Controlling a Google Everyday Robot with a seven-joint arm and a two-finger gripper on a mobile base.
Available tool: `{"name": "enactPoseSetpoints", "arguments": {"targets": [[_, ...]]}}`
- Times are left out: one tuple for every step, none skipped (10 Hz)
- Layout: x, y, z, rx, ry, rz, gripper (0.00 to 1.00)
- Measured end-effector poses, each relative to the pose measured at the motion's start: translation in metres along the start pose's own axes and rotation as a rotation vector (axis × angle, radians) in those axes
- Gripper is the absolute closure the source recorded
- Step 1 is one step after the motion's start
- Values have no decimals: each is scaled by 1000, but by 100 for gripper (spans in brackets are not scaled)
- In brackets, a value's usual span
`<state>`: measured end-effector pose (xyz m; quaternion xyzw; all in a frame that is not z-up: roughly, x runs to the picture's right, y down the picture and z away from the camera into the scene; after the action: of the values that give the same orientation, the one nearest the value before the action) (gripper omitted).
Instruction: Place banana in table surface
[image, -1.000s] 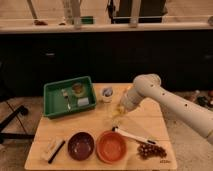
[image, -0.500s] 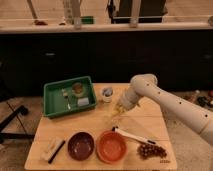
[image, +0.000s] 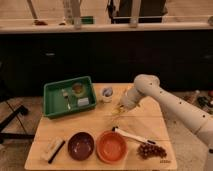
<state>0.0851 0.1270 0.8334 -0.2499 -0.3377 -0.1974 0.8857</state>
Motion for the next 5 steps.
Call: {"name": "enactPoseSetpoints", "arguments": {"targets": [[2,1,1,6,-28,10,100],[4,1,1,13,-42,18,100],[5,2,1,14,-53,24,100],[6,1,1,19,-62,31,100],[8,2,1,21,-66,35,100]]}}
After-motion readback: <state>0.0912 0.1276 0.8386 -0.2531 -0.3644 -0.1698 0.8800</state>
